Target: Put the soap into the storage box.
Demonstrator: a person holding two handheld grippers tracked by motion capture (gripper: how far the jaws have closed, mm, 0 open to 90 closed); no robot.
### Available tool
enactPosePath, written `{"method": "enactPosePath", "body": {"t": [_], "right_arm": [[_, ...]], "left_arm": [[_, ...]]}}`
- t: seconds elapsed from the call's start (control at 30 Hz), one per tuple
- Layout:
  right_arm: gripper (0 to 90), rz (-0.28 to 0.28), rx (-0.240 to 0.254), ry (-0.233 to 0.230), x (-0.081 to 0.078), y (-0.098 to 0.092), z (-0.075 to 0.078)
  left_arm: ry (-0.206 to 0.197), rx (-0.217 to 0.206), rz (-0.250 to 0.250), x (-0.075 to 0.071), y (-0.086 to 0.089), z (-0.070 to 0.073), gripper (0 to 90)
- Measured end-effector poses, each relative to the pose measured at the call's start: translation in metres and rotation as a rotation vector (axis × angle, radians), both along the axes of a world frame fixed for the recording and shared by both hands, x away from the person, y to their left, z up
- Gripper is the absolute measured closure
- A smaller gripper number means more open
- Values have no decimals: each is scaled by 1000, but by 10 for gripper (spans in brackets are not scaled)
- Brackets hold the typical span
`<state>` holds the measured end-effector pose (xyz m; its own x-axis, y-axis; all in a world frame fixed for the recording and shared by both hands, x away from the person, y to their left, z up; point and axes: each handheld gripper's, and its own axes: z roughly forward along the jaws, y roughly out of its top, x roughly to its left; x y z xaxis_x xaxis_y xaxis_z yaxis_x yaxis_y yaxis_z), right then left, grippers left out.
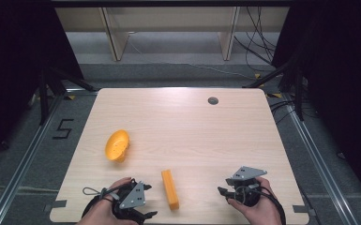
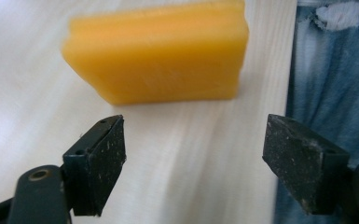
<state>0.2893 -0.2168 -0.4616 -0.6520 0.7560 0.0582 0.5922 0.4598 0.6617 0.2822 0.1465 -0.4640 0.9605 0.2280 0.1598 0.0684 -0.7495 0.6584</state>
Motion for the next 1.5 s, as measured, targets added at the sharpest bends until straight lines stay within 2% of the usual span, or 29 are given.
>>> {"method": "enactPosePath", "body": {"t": [0.03, 0.07, 0.1, 0.17, 0.2, 0.23, 0.27, 0.3, 0.33, 0.37, 0.4, 0.43, 0.53, 0.57, 0.6, 0.7, 0.8, 0.83, 1.03, 1.2, 1.23, 1.27, 1.33, 1.37, 1.5], "right_arm": [[551, 0, 0, 0, 0, 0, 0], [550, 12, -13, 16, 1, -1, 2], [549, 21, -16, 12, 1, 0, 2], [549, 6, 0, 17, 0, 2, 2], [549, 15, 1, 3, 1, 2, 1], [549, 15, 1, 3, 1, 2, 1], [548, 10, -6, 23, 0, 2, 2], [548, 15, -10, 25, 1, 1, 1], [547, 4, 1, 27, 1, 2, 1], [547, 4, 1, 27, 1, 2, 1], [547, 11, 8, -12, 3, 1, -2], [547, 8, 5, 13, 3, 0, 1], [547, 4, 2, 11, 3, -3, 1], [547, -9, 21, -3, 2, -2, -1], [547, 1, -1, 21, 2, -4, 1], [546, -2, 9, 20, 2, -2, 0], [544, 8, 13, -7, 3, 0, -3], [544, 7, 5, 31, 2, 0, -1], [538, 0, 4, 40, 2, 0, -1], [534, 14, 8, 26, 4, -1, -3], [533, -2, 26, 30, 3, 1, -4], [532, -4, 13, 30, 3, 0, -3], [531, -11, 23, 47, 2, 0, -3], [529, 0, 2, 48, 2, -1, -3], [527, 4, 2, 46, 3, -1, -4]], "left_arm": [[0, 0, 0, 0, 0, 0, 212], [-2, 28, -33, 5, -2, 6, 212], [-13, 46, -58, 10, -4, 11, 226], [-39, 94, -115, 24, -14, 26, 225], [-39, 94, -115, 24, -14, 26, 222], [-45, 104, -136, 28, -17, 30, 222], [-42, 106, -165, 33, -22, 32, 214], [-49, 88, -192, 37, -26, 32, 202], [-67, 87, -222, 42, -31, 33, 200], [-81, 103, -250, 46, -35, 33, 200], [-83, 116, -267, 50, -39, 34, 199], [-89, 136, -276, 53, -43, 35, 198], [-97, 175, -326, 58, -54, 38, 175], [-95, 179, -339, 59, -57, 39, 170], [-95, 189, -357, 60, -60, 40, 169], [-89, 231, -406, 61, -67, 41, 166], [-90, 274, -445, 61, -71, 41, 166], [-86, 298, -472, 60, -73, 40, 167], [-83, 341, -513, 59, -79, 35, 162], [-79, 363, -542, 61, -83, 34, 145], [-84, 367, -551, 62, -84, 34, 145], [-75, 375, -559, 61, -85, 33, 149], [-64, 380, -568, 61, -85, 33, 155], [-59, 400, -588, 60, -85, 33, 159], [-69, 422, -596, 61, -87, 31, 154]]}}
